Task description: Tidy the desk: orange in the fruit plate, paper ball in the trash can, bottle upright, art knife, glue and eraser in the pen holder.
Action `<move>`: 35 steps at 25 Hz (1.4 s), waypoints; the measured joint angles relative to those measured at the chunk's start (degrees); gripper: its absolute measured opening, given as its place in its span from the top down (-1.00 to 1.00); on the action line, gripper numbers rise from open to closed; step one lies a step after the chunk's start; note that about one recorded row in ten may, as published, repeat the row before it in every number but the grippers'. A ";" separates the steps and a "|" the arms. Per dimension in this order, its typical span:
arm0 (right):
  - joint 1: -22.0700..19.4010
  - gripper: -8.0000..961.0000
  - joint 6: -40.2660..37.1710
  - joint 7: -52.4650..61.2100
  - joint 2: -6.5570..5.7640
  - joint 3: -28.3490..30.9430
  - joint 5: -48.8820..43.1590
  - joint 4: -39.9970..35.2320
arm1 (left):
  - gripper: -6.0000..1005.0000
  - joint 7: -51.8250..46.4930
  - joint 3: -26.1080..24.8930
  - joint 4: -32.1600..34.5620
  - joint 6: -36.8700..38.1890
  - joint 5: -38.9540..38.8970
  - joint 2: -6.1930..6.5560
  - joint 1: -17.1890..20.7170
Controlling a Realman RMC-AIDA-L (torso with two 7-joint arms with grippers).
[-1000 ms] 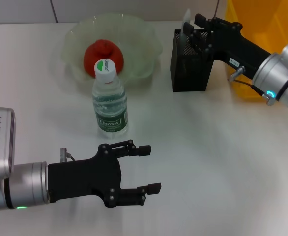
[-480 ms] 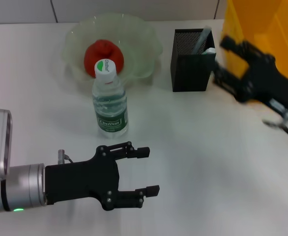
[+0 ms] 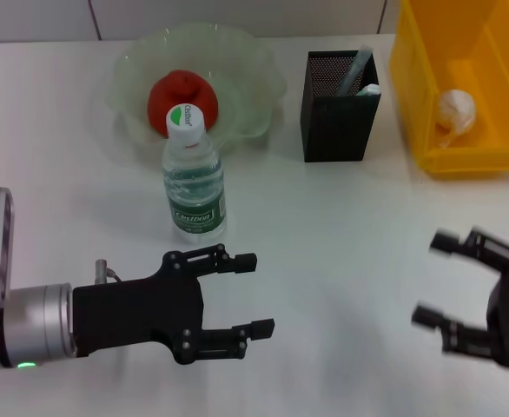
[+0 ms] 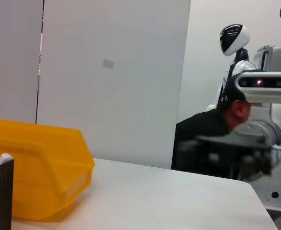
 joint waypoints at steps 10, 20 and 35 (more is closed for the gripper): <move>-0.12 -0.76 -0.10 -0.12 -0.07 2.94 -7.52 -0.15 | -0.56 -0.61 0.13 0.12 -0.01 0.00 0.05 -0.35; -0.27 -0.76 0.47 -0.12 -0.07 3.66 -7.68 -0.20 | -0.56 -0.71 0.07 0.20 -0.01 0.00 0.08 -0.30; -0.29 -0.76 0.46 -0.14 0.03 3.88 -7.76 -0.20 | -0.56 -0.72 0.06 0.19 -0.01 0.00 0.07 -0.23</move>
